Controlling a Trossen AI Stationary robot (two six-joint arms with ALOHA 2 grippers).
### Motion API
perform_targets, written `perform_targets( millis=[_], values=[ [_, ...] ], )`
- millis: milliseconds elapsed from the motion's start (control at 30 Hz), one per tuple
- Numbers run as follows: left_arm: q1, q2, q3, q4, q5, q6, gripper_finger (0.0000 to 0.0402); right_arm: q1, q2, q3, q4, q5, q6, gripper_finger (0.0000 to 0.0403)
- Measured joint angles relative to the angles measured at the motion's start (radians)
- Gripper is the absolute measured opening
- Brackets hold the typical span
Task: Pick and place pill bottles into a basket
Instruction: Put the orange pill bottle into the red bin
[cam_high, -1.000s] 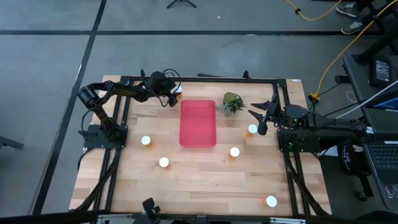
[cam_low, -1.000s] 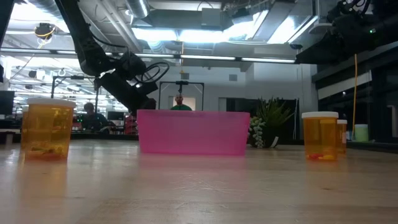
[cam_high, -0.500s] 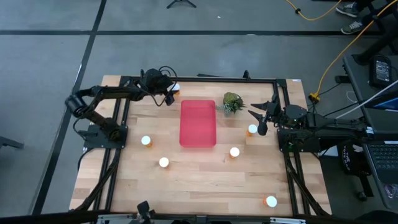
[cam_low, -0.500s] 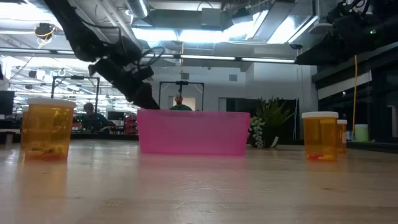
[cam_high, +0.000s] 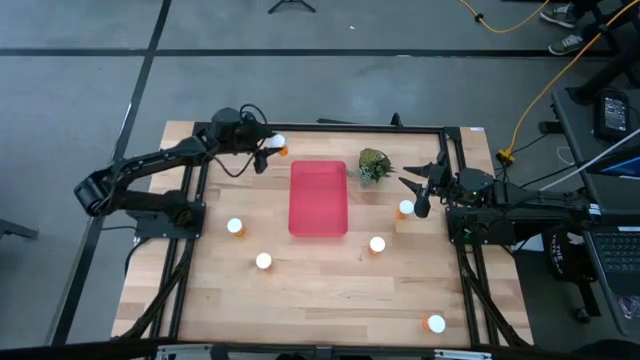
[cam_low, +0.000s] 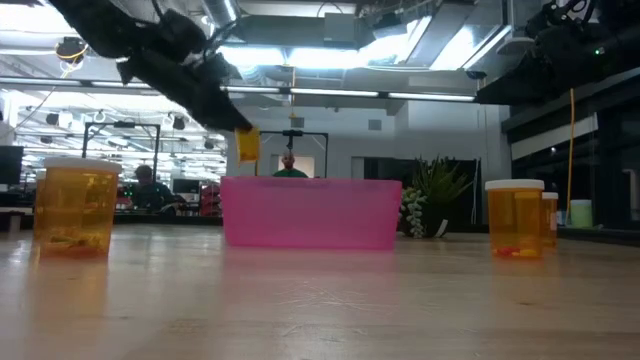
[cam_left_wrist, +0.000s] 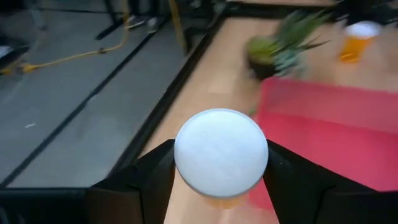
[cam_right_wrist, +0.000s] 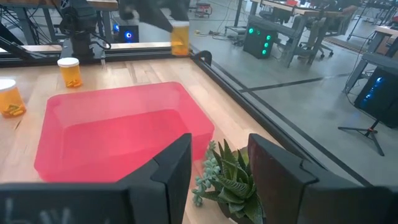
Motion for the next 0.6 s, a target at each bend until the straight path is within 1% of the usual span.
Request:
perform_targets(
  millis=[233, 367, 467, 600],
  values=[
    [-0.086, -0.03, 0.0, -0.021, 0.061, -0.027, 0.0216, 0.0, 0.0, 0.0, 0.001, 0.0, 0.0, 0.0161],
    [-0.155, -0.03, 0.0, -0.017, 0.063, -0.027, 0.0216, 0.0, 0.0, 0.0, 0.001, 0.0, 0.0, 0.0161],
    [-0.201, -0.03, 0.0, 0.016, 0.062, -0.027, 0.0216, 0.0, 0.0, 0.0, 0.003, 0.0, 0.0, 0.0161],
    [-0.249, -0.006, 0.0, 0.105, 0.06, -0.027, 0.0216, 0.0, 0.0, 0.0, 0.022, 0.0, 0.0, 0.0161]
  ],
)
